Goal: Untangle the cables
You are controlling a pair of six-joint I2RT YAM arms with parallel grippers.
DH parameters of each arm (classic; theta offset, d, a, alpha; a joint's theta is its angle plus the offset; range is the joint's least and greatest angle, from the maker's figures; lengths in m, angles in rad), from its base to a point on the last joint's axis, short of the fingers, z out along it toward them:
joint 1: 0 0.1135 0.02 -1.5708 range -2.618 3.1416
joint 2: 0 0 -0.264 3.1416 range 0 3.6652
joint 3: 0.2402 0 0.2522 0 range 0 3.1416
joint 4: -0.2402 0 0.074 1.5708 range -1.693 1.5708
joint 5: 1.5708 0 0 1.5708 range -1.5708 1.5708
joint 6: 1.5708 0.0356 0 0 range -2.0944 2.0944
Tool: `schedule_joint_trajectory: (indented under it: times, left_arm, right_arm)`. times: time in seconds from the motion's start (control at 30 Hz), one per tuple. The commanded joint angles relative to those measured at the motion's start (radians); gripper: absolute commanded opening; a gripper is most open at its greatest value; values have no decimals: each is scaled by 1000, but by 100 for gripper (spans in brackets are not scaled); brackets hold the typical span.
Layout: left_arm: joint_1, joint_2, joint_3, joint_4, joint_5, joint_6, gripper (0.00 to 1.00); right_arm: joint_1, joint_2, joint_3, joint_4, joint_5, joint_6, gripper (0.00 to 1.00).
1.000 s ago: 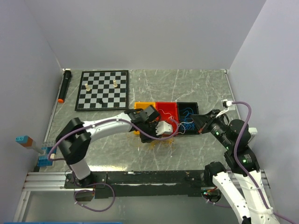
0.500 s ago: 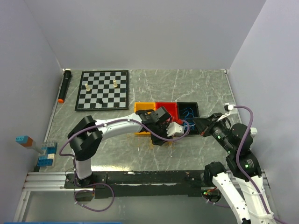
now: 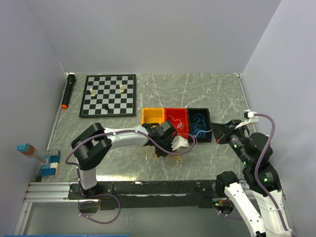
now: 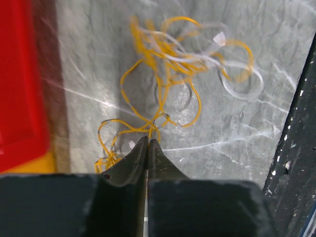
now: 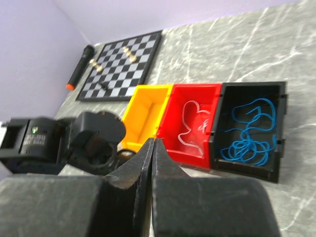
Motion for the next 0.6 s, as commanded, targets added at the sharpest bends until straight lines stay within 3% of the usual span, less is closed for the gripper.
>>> schedule_joint_trajectory:
  times: [0.0, 0.27, 0.57]
  left_arm:
    - [-2, -72, -23, 57, 7, -15, 1]
    - [38, -276, -107, -55, -4, -3, 1]
    - [101, -521, -302, -209, -111, 118, 1]
  right_arm:
    - [7, -14, 62, -56, 127, -17, 0]
    - [7, -9, 95, -131, 443, -52, 0]
    - [7, -3, 194, -127, 641, -85, 0]
